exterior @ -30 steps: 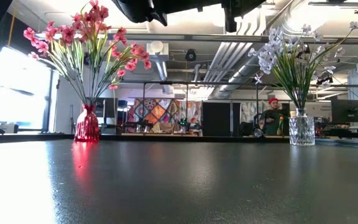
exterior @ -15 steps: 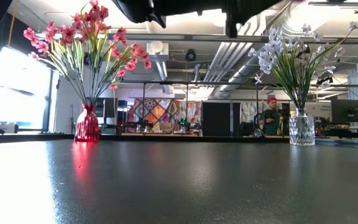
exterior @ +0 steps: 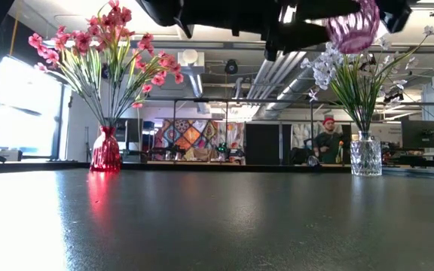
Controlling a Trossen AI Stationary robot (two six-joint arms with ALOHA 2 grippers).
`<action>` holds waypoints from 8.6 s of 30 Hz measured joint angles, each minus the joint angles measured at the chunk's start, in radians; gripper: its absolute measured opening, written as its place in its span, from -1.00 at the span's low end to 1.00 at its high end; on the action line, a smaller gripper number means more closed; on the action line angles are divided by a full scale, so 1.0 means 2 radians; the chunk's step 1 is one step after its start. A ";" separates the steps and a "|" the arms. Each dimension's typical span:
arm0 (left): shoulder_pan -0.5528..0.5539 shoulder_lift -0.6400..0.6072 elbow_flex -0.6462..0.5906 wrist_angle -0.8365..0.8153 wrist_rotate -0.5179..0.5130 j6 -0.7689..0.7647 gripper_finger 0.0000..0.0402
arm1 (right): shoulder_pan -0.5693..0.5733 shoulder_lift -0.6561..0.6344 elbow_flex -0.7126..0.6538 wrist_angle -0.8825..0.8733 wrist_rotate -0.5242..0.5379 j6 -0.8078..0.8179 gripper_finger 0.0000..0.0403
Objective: Sort flowers into vase by color
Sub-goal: Adjust the purple flower vase
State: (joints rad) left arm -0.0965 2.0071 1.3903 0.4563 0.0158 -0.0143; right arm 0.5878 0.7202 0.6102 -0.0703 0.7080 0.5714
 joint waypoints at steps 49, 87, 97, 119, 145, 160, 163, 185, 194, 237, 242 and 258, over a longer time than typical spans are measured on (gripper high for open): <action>-0.014 -0.002 0.001 -0.087 -0.063 0.071 0.17 | -0.118 0.155 0.199 -0.346 -0.214 -0.050 -0.13; -0.016 -0.021 0.000 -0.183 -0.086 -0.120 0.25 | -0.038 0.086 0.083 -0.438 -0.198 0.109 -0.36; -0.017 -0.032 0.000 -0.276 -0.118 -0.110 0.23 | 0.096 0.071 0.024 -0.381 -0.215 0.170 -0.36; 0.019 -0.032 0.000 -0.289 -0.101 -0.123 0.23 | 0.263 0.157 0.026 -0.335 -0.171 0.208 -0.36; 0.035 -0.032 0.000 -0.281 -0.100 -0.136 0.23 | 0.290 0.157 0.024 -0.324 -0.136 0.099 -0.18; 0.036 -0.032 0.000 -0.281 -0.119 -0.156 0.23 | 0.289 0.157 -0.013 -0.267 -0.135 0.064 -0.01; 0.037 -0.032 0.000 -0.277 -0.122 -0.158 0.23 | 0.289 0.156 -0.008 -0.292 -0.129 0.095 -0.04; 0.019 -0.032 0.001 -0.370 -0.090 -0.254 0.15 | 0.160 0.220 0.048 -0.180 -0.300 -0.128 0.04; 0.019 -0.041 0.001 -0.384 -0.084 -0.265 0.13 | 0.080 0.419 0.146 -0.168 -0.399 -0.211 0.09; -0.061 -0.078 0.000 -0.438 -0.067 -0.335 0.13 | 0.059 0.392 0.186 -0.205 -0.206 -0.034 -0.40; -0.038 -0.174 0.000 -0.470 -0.138 -0.316 0.13 | 0.051 0.367 0.184 -0.204 -0.149 -0.022 -0.40; -0.033 -0.318 0.001 -0.477 -0.235 -0.306 0.13 | -0.040 0.306 0.048 -0.065 -0.133 0.065 -0.40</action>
State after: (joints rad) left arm -0.1628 1.3720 1.3918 -0.4969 -0.4539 -0.6272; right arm 0.5072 1.3332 0.7056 -0.2012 0.4428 0.7020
